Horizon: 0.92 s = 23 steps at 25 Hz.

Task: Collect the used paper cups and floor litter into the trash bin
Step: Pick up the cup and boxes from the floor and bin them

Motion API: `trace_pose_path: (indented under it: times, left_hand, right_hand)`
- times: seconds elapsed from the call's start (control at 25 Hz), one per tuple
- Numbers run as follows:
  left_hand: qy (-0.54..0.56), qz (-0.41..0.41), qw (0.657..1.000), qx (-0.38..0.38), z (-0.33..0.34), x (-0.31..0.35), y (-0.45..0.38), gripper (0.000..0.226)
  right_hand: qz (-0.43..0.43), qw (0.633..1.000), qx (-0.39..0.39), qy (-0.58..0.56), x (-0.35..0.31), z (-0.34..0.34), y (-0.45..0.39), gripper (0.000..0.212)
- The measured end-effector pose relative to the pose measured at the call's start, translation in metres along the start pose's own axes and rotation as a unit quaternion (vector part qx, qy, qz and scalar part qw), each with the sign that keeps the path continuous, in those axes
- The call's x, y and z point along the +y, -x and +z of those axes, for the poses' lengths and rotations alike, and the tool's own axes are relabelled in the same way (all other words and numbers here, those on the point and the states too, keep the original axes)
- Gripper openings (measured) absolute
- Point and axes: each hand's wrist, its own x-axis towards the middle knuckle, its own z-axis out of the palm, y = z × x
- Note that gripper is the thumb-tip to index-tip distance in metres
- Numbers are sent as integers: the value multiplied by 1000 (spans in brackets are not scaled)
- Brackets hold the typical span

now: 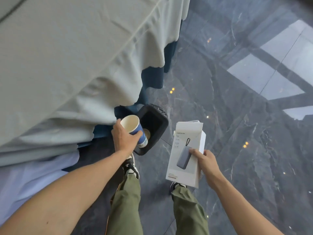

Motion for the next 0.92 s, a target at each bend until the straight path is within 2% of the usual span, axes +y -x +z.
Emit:
trace_pose_path:
  times: [0.08, 0.2, 0.28, 0.44, 0.68, 0.76, 0.84, 0.92]
  left_hand:
    - [-47, 27, 998, -14, 12, -11, -10, 100]
    - [-76, 66, 994, -43, 32, -27, -22, 101]
    - [-101, 74, 990, -57, 42, -38, -26, 101]
    - [-118, 66, 988, -71, 58, -62, -34, 105]
    - [-107, 48, 985, -127, 71, -80, -42, 114]
    - [-87, 19, 987, -137, 64, -81, -40, 101]
    - [-29, -26, 988, -149, 49, -80, -34, 73]
    - [75, -88, 969, -217, 35, -80, -28, 57]
  right_hand:
    - [2, 1000, 2, 8, 14, 13, 2, 59]
    - [2, 1000, 0, -2, 25, 27, 4, 29]
    - [7, 1000, 3, -18, 26, 35, 4, 18]
    - [4, 1000, -8, -20, 22, 55, -8, 11]
    - [-17, 1000, -24, 2, 12, 93, -35, 25]
    - [-21, 999, -22, 12, 7, 101, -41, 32]
    - [-18, 999, -24, 18, 2, 106, -40, 33]
    - [-13, 999, -29, 19, -5, 111, -37, 26]
